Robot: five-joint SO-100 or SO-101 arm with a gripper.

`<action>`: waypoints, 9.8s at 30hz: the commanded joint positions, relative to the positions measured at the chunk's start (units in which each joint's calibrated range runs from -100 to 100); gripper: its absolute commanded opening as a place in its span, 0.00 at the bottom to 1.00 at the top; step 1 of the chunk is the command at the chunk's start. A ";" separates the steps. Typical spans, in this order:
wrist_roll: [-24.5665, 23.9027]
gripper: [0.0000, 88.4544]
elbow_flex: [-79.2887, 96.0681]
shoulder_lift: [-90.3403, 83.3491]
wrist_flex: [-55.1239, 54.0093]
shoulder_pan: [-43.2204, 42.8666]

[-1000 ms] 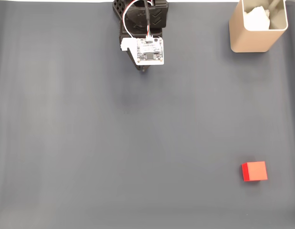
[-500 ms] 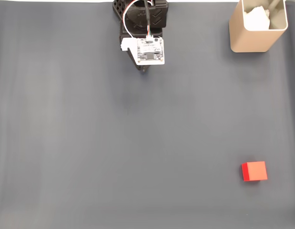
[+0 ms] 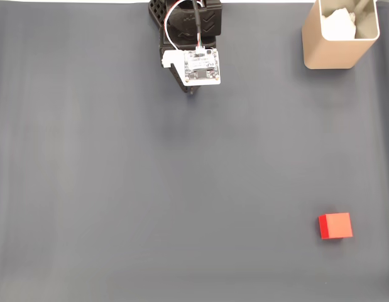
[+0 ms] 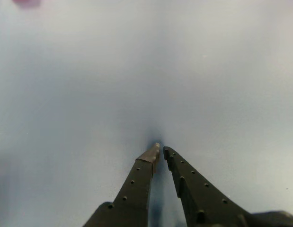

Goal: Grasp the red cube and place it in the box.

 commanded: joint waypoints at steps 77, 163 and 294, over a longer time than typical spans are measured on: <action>0.88 0.00 -68.25 51.04 -14.62 -18.58; -6.40 0.44 -141.79 133.97 -10.60 -21.63; 0.29 0.00 -126.74 112.31 -1.91 -28.45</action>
